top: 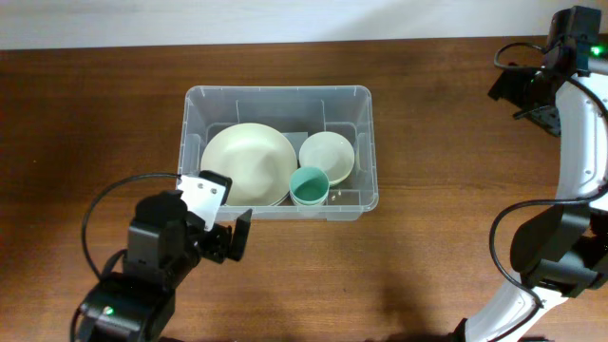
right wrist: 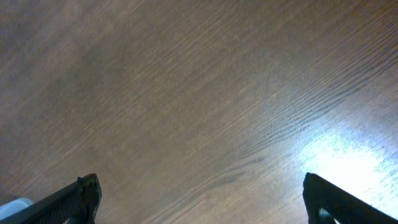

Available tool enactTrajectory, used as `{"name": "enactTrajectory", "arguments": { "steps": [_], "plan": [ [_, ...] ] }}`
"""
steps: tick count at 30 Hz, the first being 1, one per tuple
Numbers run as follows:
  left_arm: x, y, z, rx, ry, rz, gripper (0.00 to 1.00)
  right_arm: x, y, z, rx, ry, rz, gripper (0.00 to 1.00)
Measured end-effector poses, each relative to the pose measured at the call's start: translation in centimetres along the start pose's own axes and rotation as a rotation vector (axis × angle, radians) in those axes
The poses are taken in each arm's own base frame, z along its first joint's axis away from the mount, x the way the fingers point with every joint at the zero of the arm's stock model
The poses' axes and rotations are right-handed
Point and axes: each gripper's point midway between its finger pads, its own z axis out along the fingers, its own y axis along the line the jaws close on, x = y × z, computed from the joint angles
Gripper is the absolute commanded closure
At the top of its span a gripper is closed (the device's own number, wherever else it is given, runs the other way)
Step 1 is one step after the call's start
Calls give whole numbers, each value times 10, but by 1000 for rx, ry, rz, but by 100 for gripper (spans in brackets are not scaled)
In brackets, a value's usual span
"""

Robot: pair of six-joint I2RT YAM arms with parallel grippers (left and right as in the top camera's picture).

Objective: Pack container

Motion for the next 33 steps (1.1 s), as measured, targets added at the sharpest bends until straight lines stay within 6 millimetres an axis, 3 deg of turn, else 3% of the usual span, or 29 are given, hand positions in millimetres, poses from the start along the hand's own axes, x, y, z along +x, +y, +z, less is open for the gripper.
{"name": "enactTrajectory", "arguments": {
  "steps": [4,9,14,21,33],
  "plan": [
    [-2,27,17,-92,-182,-22,0,0,0,0,0,0,0,1],
    [-9,55,3,-208,-435,-34,0,0,0,0,0,0,1,1],
    [3,54,-9,-248,-592,4,0,0,0,0,0,0,0,1],
    [0,49,-33,-283,-783,54,0,0,0,0,0,0,0,1],
    [8,57,-51,-354,-888,62,0,0,0,0,0,0,0,1]
  ]
}}
